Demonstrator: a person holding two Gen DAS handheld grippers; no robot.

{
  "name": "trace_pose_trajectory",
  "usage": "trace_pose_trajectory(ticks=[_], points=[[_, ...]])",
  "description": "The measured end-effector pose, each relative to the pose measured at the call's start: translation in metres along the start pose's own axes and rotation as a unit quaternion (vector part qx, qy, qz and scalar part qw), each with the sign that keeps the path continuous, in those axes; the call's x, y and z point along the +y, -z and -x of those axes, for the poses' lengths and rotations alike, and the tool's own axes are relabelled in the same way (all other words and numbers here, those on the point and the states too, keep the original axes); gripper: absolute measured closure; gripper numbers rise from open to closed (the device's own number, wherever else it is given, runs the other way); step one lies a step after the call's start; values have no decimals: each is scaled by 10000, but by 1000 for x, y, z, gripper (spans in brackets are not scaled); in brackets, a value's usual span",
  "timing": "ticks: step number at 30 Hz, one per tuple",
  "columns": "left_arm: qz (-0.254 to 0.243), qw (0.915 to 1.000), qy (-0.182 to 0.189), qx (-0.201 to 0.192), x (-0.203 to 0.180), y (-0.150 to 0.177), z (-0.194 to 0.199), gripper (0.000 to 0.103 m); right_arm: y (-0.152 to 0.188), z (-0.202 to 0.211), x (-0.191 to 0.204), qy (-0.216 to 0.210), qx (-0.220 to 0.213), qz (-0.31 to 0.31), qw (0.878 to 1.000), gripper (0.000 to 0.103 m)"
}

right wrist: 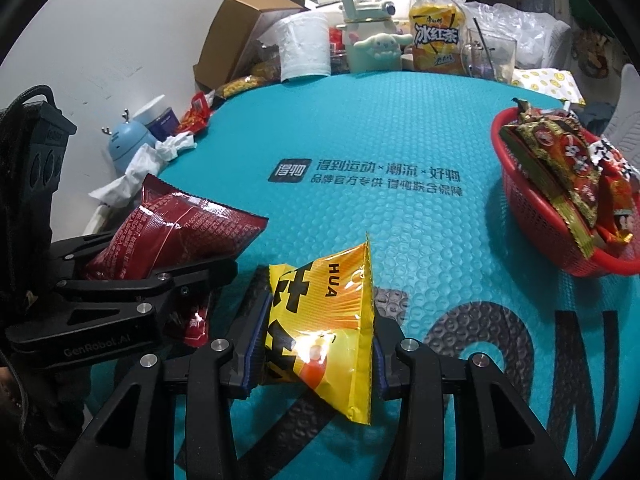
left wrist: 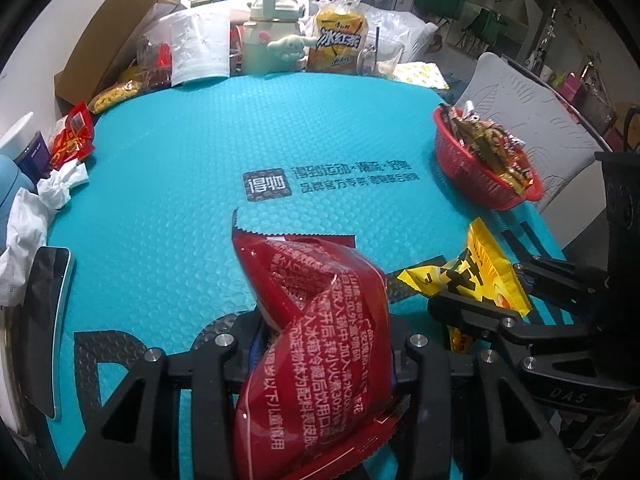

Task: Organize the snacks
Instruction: 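Carry the red bag and yellow packet over the red mesh basket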

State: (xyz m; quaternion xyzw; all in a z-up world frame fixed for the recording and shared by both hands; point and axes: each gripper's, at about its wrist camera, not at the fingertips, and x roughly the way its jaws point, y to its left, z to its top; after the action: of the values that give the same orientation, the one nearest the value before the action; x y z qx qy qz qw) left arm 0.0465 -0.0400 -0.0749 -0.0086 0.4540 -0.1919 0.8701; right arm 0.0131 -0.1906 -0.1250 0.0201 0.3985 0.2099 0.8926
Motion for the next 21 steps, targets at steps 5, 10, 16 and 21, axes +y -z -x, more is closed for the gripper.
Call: trace_pose_trajectory(ticks=[5,10,16,21], points=[[-108,9998,122,-128,-10,0,11,60,6,15,-2,104,-143,-49,9998,62],[-300,9989,286,-224,-28,0,19,60,15,31,-7,205,-293,-180,9992,62],[-540,9967,540,-284,-52,-3,23,60,28,56,-17,362,-495,-367,9974,62],[-751,9936,774,-330,-76,-7,25,60,41,77,-29,542,-660,-551,9948,62]])
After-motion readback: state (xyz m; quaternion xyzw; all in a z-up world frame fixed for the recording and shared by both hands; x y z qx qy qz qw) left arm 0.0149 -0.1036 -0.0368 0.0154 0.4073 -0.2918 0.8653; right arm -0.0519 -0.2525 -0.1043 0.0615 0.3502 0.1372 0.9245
